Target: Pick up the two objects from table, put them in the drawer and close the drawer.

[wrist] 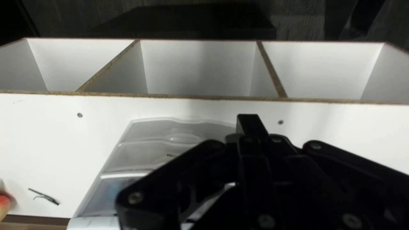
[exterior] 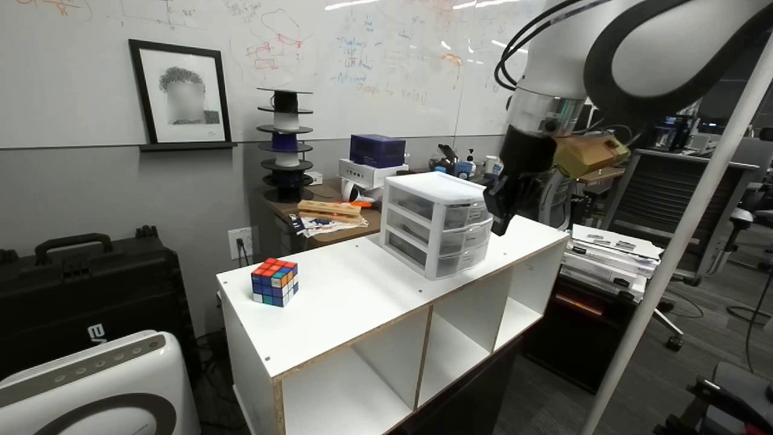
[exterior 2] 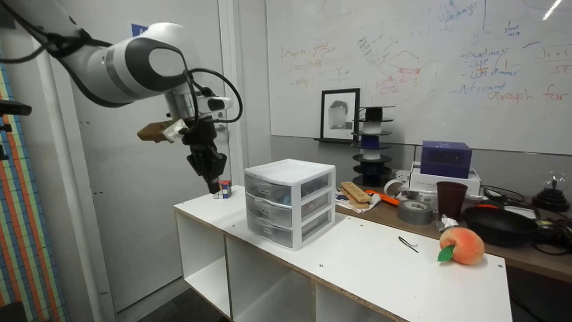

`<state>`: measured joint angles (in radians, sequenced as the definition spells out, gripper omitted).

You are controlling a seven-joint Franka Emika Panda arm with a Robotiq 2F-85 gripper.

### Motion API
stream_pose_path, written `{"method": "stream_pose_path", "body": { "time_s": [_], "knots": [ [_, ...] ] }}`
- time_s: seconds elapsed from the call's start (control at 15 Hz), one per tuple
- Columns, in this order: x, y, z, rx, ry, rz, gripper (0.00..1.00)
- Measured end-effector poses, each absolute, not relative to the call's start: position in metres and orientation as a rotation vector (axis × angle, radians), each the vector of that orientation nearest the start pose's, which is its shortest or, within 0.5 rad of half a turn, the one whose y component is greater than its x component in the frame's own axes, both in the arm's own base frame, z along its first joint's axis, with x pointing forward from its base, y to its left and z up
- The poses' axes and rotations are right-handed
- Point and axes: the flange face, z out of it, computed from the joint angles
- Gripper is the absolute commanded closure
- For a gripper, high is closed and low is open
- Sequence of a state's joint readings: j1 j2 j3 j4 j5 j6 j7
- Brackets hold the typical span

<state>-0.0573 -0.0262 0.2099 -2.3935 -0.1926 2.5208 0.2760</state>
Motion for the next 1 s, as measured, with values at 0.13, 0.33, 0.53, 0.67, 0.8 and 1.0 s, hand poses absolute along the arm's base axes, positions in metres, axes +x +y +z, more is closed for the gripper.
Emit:
{"method": "stream_pose_path", "body": {
  "time_s": [0.13, 0.33, 0.53, 0.67, 0.8, 1.0],
  "knots": [
    [0.479, 0.077, 0.367, -3.199, -0.121, -0.132, 0.99],
    [0.451, 0.045, 0.418, -3.187, -0.205, 0.044, 0.99],
    [0.422, 0.007, 0.479, -3.203, -0.259, 0.107, 0.96],
    [0.404, -0.015, 0.523, -3.230, -0.310, 0.097, 0.71],
    [0.388, -0.030, 0.560, -3.245, -0.333, 0.051, 0.89],
    [0.388, -0.029, 0.548, -3.241, -0.337, 0.087, 0.71]
  ]
}}
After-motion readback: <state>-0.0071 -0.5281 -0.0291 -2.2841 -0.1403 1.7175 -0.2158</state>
